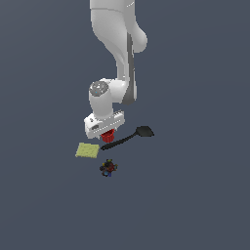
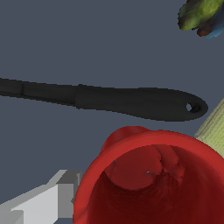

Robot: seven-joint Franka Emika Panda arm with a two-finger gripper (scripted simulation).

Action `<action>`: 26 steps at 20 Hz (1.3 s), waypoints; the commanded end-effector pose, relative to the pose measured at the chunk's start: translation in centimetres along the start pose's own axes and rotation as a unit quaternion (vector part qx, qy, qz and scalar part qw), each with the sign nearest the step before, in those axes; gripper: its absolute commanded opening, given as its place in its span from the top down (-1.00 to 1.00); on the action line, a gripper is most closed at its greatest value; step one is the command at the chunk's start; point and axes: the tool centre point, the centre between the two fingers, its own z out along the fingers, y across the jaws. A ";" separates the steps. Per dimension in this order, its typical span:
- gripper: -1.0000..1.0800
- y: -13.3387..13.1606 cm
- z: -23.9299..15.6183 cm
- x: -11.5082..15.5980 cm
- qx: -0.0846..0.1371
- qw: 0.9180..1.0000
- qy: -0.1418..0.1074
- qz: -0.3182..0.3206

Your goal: Pick up a designated object from a clutter of objects.

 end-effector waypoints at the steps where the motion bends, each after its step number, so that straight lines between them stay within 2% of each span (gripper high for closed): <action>1: -0.92 0.0 0.3 0.0 0.000 1.000 0.000 0.000; 2: -0.92 0.0 0.4 0.0 0.000 1.000 0.000 0.000; 3: 1.00 0.0 0.4 0.0 0.000 1.000 0.000 0.000; 17: 1.00 0.2 -0.1 0.1 -0.001 1.000 0.001 0.000; 26: 1.00 1.4 -3.4 1.0 -0.001 1.000 0.001 0.000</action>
